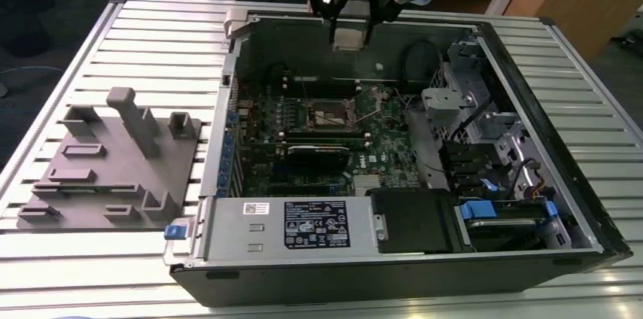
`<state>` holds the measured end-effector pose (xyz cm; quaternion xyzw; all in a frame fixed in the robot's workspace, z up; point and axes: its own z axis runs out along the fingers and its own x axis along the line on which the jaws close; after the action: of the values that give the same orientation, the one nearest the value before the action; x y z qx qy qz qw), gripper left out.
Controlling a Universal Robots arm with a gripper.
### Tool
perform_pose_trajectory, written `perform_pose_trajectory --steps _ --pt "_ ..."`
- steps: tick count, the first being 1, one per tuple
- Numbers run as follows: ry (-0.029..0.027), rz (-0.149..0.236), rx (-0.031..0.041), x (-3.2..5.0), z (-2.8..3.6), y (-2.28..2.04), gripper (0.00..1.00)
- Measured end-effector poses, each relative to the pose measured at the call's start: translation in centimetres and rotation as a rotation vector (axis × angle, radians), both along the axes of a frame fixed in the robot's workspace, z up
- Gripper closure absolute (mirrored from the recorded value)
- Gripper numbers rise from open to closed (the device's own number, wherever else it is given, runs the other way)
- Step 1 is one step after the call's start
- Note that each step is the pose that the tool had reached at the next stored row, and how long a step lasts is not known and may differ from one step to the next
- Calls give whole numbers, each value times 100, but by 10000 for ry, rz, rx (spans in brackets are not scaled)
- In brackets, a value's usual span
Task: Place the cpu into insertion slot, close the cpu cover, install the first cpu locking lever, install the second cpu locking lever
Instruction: 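Place the cpu into insertion slot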
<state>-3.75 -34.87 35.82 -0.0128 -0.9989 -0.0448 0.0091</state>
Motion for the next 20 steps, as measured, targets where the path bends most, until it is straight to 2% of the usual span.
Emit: perform_pose_trajectory --steps 5,20 --pt "0 0 0 0 -18 0 46" --pt "0 0 -3 0 -128 0 46"
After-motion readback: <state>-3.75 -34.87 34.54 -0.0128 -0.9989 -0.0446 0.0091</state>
